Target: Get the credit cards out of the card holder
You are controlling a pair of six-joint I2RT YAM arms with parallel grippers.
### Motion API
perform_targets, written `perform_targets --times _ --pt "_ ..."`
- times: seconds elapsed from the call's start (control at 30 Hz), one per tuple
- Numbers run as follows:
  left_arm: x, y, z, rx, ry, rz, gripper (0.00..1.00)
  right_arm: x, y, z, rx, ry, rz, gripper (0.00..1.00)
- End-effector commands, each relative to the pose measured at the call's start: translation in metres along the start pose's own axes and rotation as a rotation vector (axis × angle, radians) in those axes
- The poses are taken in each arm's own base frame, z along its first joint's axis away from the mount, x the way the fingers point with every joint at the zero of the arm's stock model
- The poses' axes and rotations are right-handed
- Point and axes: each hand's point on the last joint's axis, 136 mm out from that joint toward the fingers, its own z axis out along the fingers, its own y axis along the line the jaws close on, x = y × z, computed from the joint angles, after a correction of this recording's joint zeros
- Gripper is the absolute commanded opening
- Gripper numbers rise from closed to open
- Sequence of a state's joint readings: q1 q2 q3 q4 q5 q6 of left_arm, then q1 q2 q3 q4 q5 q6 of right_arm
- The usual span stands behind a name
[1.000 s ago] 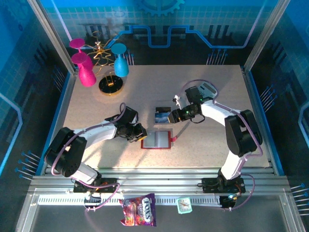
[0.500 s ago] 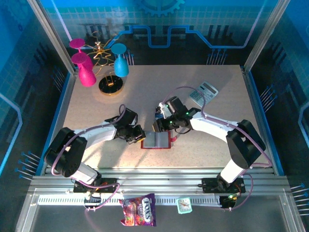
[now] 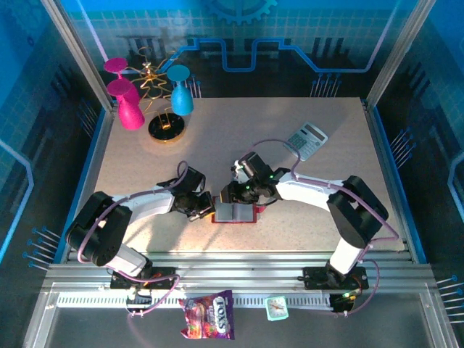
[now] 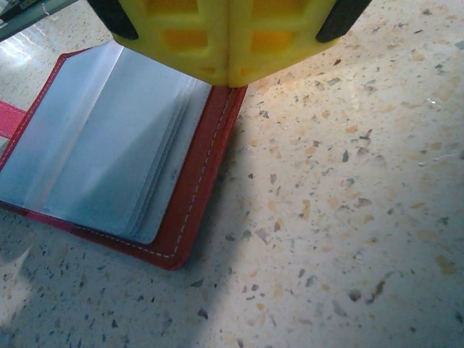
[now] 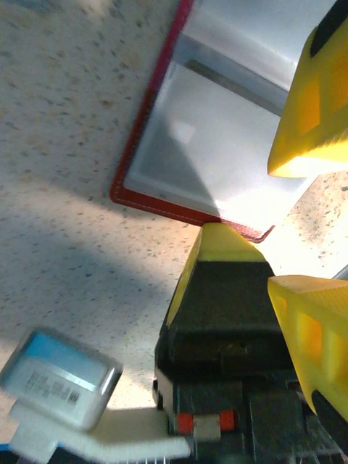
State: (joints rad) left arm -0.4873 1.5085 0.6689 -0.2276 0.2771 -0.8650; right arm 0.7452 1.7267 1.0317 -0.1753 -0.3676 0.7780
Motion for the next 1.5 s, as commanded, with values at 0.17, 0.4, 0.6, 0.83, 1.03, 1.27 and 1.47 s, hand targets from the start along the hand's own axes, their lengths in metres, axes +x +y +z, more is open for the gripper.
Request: perform_targets --times 0.17,0.4,0.6,0.83,1.03,1.27,1.47 --pt "0.004 0.007 0.002 -0.013 0.001 0.004 0.02 0.011 0.002 0.023 -0.053 0.099 0.092 0.41" --pt "0.006 0.01 0.005 -0.005 0.007 -0.009 0.03 0.013 -0.001 0.032 -0.05 0.126 0.113 0.42" --pt "0.007 0.01 0.006 -0.007 0.013 -0.011 0.03 0.016 -0.006 0.036 -0.027 0.148 0.125 0.44" --pt "0.007 0.01 0.007 -0.009 0.017 -0.008 0.03 0.019 -0.015 0.033 0.022 0.154 0.126 0.46" --pt "0.008 0.012 0.006 -0.016 0.018 -0.006 0.03 0.02 -0.02 0.032 0.032 0.161 0.134 0.46" --pt "0.009 0.015 0.006 -0.026 0.021 -0.01 0.03 0.017 -0.023 0.024 0.024 0.143 0.141 0.46" --pt "0.01 0.015 0.006 -0.026 0.023 -0.015 0.03 0.017 -0.026 0.021 0.009 0.141 0.15 0.46"
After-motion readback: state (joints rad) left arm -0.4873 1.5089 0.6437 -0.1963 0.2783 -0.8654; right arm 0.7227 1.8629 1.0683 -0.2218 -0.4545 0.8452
